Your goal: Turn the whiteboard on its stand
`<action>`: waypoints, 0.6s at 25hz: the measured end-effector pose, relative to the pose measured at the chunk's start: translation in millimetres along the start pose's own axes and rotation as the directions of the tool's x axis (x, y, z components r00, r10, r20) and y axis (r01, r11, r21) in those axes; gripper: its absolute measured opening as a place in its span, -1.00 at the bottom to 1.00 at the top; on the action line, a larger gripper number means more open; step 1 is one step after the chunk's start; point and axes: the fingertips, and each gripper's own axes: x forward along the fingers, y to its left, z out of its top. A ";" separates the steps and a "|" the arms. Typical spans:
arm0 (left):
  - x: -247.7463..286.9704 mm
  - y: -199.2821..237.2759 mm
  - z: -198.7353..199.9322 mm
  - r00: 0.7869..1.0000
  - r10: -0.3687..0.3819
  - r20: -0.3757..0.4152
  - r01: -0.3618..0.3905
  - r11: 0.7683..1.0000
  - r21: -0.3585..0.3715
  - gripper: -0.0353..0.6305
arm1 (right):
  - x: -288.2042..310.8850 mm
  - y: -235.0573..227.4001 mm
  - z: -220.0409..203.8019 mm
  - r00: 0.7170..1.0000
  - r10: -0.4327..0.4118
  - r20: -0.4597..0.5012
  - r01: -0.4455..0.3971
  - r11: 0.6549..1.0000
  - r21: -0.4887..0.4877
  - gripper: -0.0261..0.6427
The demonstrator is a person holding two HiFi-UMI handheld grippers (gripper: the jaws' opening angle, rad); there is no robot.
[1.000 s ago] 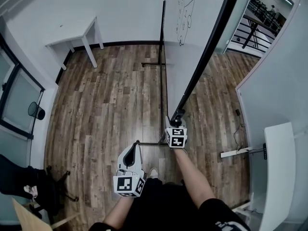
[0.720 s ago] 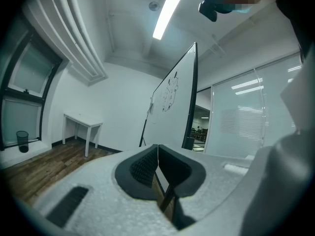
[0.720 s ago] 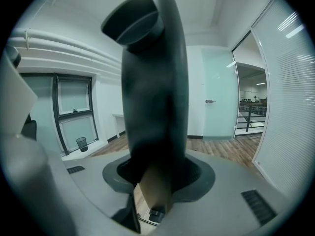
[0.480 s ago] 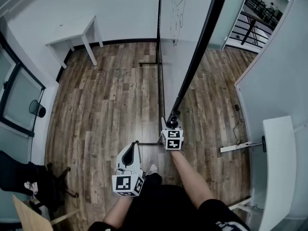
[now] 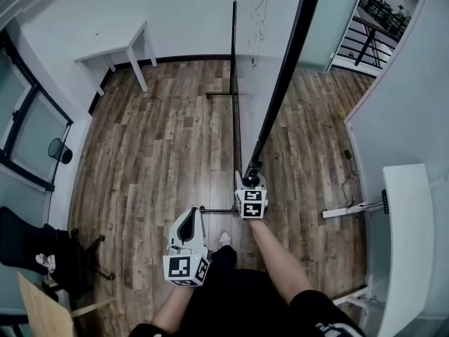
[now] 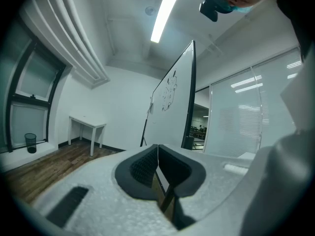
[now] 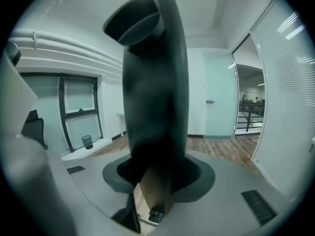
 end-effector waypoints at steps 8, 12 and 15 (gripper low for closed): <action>-64.9 -23.2 -12.8 1.000 0.016 0.016 -0.016 1.000 0.003 -0.84 | -55.0 15.8 -20.4 1.000 0.010 0.014 -0.010 1.000 -0.010 -0.45; -99.3 -35.7 -13.8 0.999 0.023 0.023 -0.023 1.000 0.005 -0.84 | -82.9 24.7 -31.4 1.000 0.018 0.006 -0.018 1.000 -0.009 -0.45; -127.3 -44.9 -17.4 0.999 0.026 0.027 -0.026 0.999 0.020 -0.84 | -106.3 31.6 -42.4 1.000 0.024 0.001 -0.024 1.000 -0.009 -0.45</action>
